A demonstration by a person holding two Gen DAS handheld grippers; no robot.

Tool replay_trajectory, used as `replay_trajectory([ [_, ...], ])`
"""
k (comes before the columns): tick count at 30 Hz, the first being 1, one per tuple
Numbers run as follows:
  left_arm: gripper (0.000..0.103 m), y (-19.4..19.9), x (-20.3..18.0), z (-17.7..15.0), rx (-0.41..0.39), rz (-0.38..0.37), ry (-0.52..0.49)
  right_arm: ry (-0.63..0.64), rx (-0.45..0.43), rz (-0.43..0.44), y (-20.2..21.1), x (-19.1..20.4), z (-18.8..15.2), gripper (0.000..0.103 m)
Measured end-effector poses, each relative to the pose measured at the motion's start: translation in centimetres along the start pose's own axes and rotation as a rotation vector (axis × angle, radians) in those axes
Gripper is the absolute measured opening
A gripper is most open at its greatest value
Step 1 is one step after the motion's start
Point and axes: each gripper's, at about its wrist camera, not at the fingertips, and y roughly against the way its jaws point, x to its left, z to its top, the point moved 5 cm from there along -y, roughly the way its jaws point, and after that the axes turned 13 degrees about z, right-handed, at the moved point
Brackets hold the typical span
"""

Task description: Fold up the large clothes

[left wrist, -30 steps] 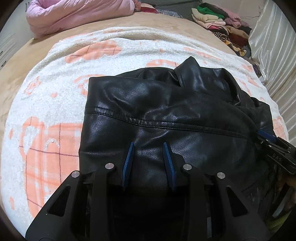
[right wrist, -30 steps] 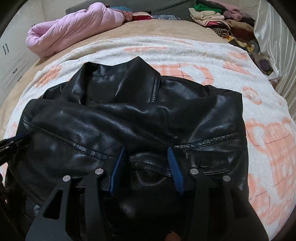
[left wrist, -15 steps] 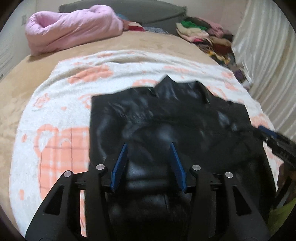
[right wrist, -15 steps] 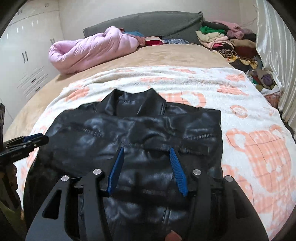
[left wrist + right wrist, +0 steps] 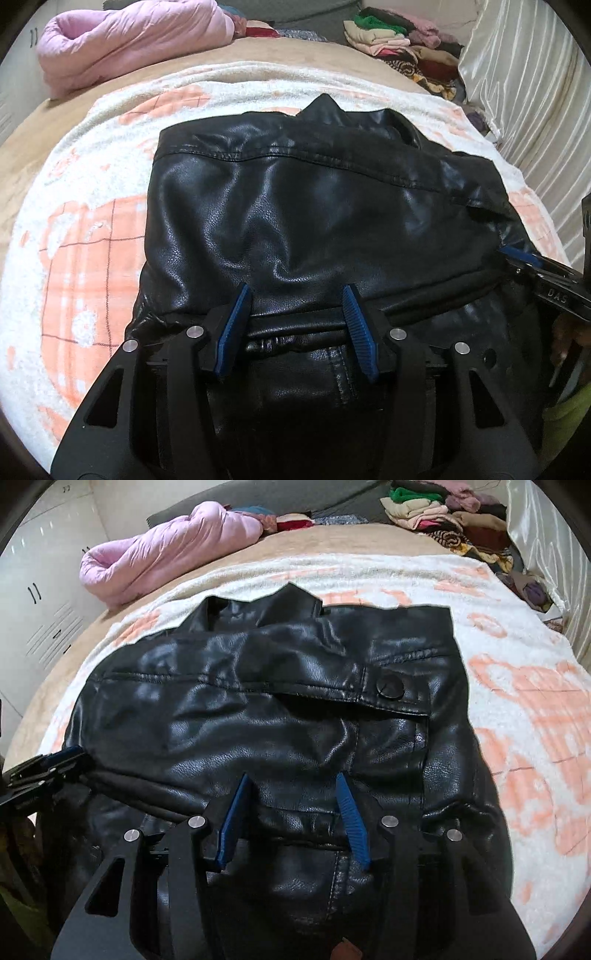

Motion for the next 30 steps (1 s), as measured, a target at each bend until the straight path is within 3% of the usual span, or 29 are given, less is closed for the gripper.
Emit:
replay_trajectory([
  [3,0.053,2.2,0.1,0.3,-0.043,-0.025,-0.005,0.027,-0.053,0.032,2.2,1.4,0.3,0.053],
  [6,0.059,3.7,0.2,0.9,-0.066,-0.033,0.000,0.035,-0.108,0.074,4.4,2.6,0.6,0.067],
  [8,0.069,4.3,0.3,1.1,-0.067,-0.035,0.004,0.034,-0.137,0.092,5.7,3.1,0.6,0.082],
  [10,0.092,4.9,0.2,1.3,-0.071,-0.052,0.010,0.030,-0.157,0.099,6.8,3.2,0.8,0.091],
  [11,0.094,5.3,0.2,1.3,-0.077,-0.057,0.019,0.030,-0.166,0.096,7.3,3.2,0.9,0.095],
  [30,0.094,9.9,-0.1,1.7,-0.133,-0.058,0.032,0.062,-0.255,0.068,12.2,4.9,1.2,0.099],
])
